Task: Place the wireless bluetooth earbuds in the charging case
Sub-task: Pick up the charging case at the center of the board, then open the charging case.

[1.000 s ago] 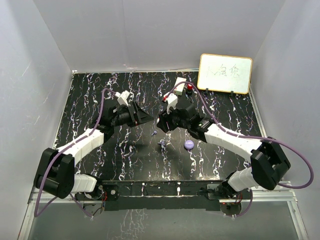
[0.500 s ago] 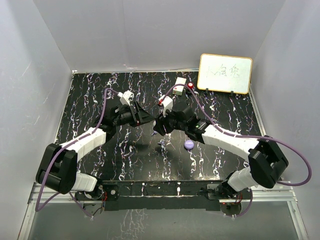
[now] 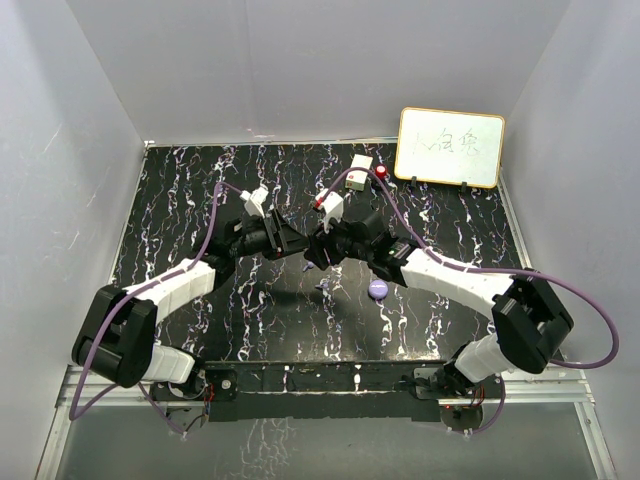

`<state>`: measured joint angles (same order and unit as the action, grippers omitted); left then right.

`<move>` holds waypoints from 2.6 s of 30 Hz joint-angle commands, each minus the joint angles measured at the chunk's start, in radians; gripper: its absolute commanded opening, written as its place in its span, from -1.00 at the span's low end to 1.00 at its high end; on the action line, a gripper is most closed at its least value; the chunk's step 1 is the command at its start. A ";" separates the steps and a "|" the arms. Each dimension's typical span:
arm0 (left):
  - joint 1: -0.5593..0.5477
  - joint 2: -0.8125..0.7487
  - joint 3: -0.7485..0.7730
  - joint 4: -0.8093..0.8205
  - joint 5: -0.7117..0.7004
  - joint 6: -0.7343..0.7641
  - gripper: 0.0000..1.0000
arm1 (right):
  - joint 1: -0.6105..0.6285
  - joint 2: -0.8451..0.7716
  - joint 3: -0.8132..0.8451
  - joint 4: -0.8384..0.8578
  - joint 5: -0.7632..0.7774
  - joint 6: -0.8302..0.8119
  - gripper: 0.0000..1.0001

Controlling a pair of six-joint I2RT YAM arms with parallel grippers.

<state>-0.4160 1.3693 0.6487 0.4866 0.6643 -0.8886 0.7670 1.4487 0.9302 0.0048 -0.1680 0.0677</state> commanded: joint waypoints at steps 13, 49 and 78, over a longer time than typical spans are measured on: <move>-0.024 0.049 0.000 0.074 0.022 -0.029 -0.08 | 0.015 0.001 0.078 0.111 -0.001 -0.014 -0.64; 0.037 0.134 0.108 0.138 0.132 0.026 -1.00 | -0.427 -0.249 -0.063 0.161 -0.424 0.429 0.76; 0.036 0.399 0.198 0.834 0.278 -0.472 -1.00 | -0.485 0.010 -0.251 0.752 -0.655 0.963 0.40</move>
<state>-0.3798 1.8236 0.8154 1.3067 0.9276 -1.3380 0.2829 1.4387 0.6842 0.6048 -0.8146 0.9680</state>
